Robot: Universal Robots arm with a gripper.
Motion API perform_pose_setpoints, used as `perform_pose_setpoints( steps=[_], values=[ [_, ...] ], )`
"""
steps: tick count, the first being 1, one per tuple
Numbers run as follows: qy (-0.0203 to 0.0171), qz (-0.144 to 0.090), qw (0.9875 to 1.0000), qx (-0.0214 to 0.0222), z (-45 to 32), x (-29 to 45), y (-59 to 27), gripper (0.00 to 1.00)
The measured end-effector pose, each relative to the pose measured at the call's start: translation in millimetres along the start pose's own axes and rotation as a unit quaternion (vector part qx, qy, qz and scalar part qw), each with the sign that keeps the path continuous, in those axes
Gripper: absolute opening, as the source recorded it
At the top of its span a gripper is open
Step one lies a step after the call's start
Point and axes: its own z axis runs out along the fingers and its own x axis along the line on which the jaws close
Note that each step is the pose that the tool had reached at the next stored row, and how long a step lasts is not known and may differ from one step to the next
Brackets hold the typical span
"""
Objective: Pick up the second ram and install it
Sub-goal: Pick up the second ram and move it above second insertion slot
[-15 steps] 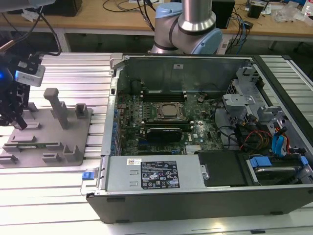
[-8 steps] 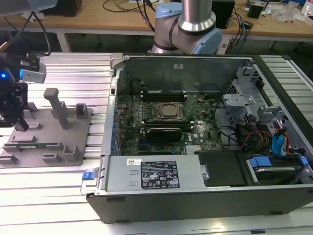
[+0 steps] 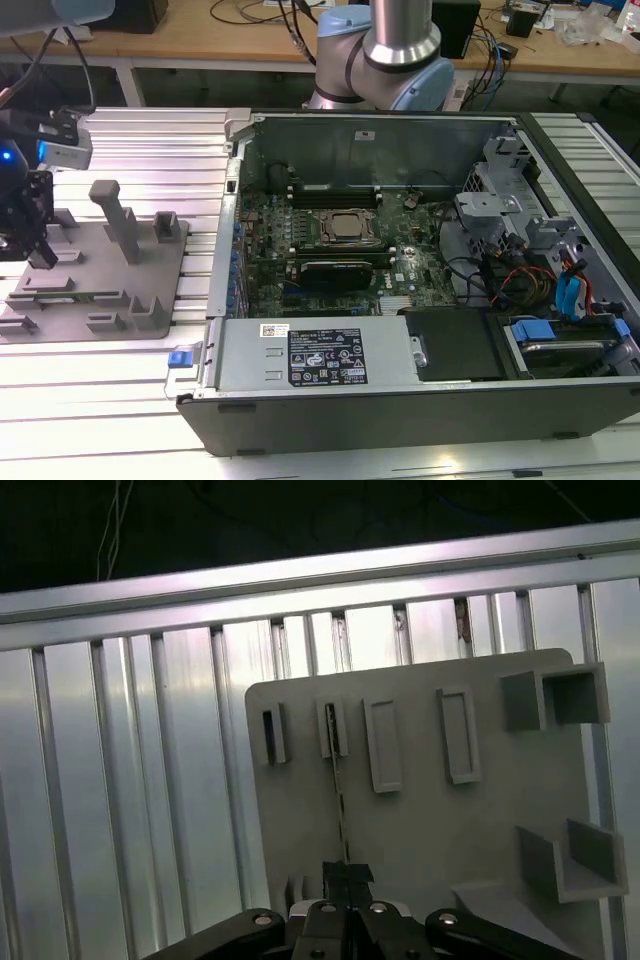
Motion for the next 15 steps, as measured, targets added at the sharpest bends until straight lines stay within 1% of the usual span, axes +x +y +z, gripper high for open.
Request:
perform_pose_setpoints(
  steps=[1, 2, 8, 12, 15],
  values=[
    [0.0001, 0.0, 1.0, 0.0, 3.7, -0.2, 0.4, 0.08],
    [0.0001, 0.0, 1.0, 0.0001, 5.9, -0.2, 0.6, 0.08],
    [0.0, 0.0, 1.0, 0.0007, 15.7, -0.4, 2.8, 0.08],
    [0.0001, 0.0, 1.0, 0.0009, 27.1, -0.4, 6.0, 0.08],
    [-0.0001, -0.011, 0.9999, 0.0014, 31.7, -0.3, 7.3, 0.08]
  ],
)
